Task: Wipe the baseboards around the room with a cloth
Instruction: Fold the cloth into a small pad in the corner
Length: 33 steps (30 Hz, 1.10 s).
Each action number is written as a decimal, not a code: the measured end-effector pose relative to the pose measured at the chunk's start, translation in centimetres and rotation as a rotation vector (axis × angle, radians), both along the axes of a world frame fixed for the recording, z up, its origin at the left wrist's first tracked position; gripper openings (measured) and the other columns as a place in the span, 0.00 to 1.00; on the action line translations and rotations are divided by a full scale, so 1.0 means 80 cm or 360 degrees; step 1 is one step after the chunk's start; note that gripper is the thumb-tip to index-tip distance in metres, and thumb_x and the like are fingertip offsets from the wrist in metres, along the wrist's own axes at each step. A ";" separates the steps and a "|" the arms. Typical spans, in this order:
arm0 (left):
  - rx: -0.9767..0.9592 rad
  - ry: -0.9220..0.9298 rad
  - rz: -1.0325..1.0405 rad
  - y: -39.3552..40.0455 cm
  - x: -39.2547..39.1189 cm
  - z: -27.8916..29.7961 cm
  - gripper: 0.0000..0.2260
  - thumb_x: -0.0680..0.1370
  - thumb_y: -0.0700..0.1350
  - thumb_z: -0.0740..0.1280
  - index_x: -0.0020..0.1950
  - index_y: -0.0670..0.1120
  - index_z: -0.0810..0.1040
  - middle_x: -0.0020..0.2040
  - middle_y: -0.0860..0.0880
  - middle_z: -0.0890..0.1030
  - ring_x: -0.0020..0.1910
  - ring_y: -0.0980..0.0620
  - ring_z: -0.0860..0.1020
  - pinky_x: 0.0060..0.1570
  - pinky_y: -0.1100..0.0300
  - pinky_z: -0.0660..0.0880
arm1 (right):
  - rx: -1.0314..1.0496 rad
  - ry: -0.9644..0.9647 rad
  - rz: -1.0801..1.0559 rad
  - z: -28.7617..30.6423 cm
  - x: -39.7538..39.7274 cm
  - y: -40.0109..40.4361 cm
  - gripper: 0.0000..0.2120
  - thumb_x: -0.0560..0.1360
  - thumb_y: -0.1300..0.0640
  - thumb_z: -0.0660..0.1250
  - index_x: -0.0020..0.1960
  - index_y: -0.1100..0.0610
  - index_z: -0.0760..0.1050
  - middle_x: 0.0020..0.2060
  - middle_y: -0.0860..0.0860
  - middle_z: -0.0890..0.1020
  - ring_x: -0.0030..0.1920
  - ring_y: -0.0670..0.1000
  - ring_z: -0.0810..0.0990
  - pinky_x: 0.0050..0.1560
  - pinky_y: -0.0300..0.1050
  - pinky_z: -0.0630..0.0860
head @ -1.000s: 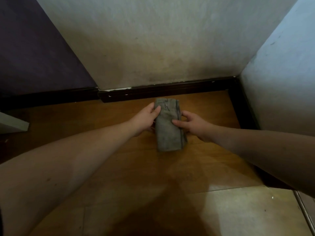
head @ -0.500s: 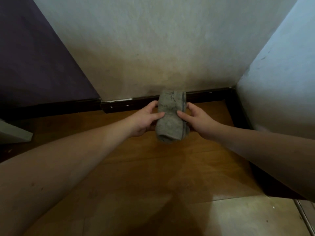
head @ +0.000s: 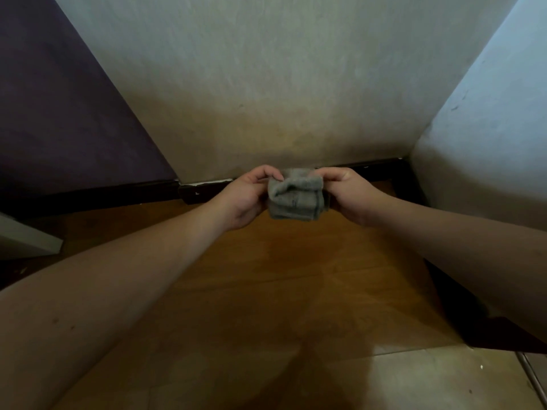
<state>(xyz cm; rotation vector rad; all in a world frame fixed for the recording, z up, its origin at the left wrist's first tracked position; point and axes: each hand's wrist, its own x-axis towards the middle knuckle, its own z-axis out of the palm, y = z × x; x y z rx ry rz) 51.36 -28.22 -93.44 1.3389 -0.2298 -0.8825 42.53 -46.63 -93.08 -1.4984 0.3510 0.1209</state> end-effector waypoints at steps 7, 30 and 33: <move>0.0020 0.0144 0.0029 -0.002 -0.003 -0.004 0.09 0.83 0.41 0.57 0.47 0.46 0.76 0.51 0.44 0.77 0.48 0.47 0.75 0.45 0.57 0.75 | -0.0270 -0.0039 -0.0031 -0.004 -0.003 -0.002 0.21 0.81 0.69 0.56 0.44 0.51 0.84 0.52 0.49 0.82 0.56 0.52 0.79 0.48 0.38 0.78; 0.0046 -0.0260 -0.0159 -0.003 -0.007 -0.007 0.13 0.80 0.38 0.66 0.57 0.56 0.77 0.66 0.52 0.72 0.64 0.48 0.74 0.55 0.55 0.78 | 0.0178 0.0209 0.0067 -0.046 -0.010 -0.006 0.36 0.70 0.52 0.74 0.75 0.52 0.64 0.65 0.53 0.76 0.62 0.54 0.79 0.60 0.51 0.79; 0.0056 -0.0158 -0.0063 -0.005 -0.006 -0.007 0.08 0.83 0.42 0.62 0.56 0.54 0.78 0.62 0.49 0.75 0.60 0.48 0.76 0.54 0.57 0.78 | 0.0136 0.0129 0.0041 -0.046 -0.006 -0.008 0.39 0.69 0.54 0.76 0.75 0.54 0.64 0.66 0.54 0.76 0.63 0.55 0.78 0.63 0.53 0.77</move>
